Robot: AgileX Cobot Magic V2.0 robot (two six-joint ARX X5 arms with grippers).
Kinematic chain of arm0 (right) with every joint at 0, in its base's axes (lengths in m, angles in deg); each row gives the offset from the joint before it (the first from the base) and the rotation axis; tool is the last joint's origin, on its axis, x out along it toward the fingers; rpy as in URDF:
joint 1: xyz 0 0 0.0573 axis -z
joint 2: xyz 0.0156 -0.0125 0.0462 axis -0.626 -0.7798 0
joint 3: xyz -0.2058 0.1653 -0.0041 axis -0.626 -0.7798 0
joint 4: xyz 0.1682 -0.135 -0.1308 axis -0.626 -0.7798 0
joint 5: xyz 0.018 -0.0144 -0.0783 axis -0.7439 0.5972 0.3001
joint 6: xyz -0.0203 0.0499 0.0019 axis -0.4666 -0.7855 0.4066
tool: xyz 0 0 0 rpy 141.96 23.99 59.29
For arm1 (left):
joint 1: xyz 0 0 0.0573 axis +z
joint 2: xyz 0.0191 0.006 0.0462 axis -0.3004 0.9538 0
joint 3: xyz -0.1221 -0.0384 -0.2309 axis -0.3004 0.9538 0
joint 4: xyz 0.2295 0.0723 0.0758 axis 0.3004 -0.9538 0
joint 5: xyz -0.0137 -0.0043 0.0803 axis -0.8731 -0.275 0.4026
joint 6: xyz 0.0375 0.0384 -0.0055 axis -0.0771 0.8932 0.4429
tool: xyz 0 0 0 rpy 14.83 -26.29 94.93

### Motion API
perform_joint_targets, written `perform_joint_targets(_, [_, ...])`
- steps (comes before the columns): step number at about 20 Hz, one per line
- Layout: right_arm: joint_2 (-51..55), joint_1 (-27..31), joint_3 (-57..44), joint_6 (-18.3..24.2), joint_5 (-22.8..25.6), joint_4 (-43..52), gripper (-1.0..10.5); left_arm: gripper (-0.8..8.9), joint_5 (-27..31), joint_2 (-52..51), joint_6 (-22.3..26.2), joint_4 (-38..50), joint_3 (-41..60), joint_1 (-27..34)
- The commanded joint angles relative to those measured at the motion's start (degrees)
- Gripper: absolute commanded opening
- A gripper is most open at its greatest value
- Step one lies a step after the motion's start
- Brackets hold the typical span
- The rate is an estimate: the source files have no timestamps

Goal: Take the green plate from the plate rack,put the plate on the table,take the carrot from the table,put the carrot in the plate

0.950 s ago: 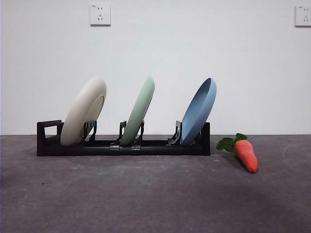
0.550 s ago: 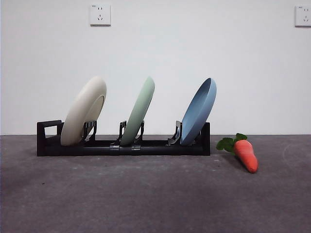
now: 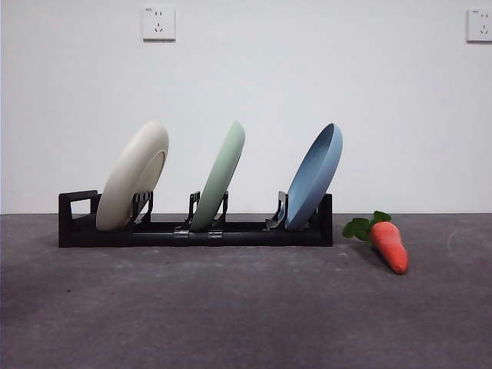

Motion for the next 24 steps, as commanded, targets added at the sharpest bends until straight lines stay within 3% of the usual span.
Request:
perform_joint_targets(1, [0.09,-0.13,0.17,0.35,0.15,0.5,5.8,5.95,0.17,-0.02,0.17,0.44,-0.11,0.07])
perform_joint_targets(8, [0.07,-0.13,0.17,0.13,0.13,0.37,6.0,5.94,0.0,2.1,0.15,3.26,-0.15,0.04])
perform_joint_targets(14, [-0.33,-0.13,0.17,0.09,0.15,0.46,6.0,5.94,-0.09,11.1,0.13,11.32,-2.54,-1.57])
perform_joint_targets(16, [-0.87,-0.13,0.17,-0.04,0.15,0.46,6.0,5.94,0.22,16.57,-0.44,16.13,-5.01,-4.15])
perform_joint_targets(24, [-3.43,-0.13,0.17,-0.07,0.13,0.39,6.0,5.94,10.93,47.84,-1.22,30.75,-20.83,-16.33])
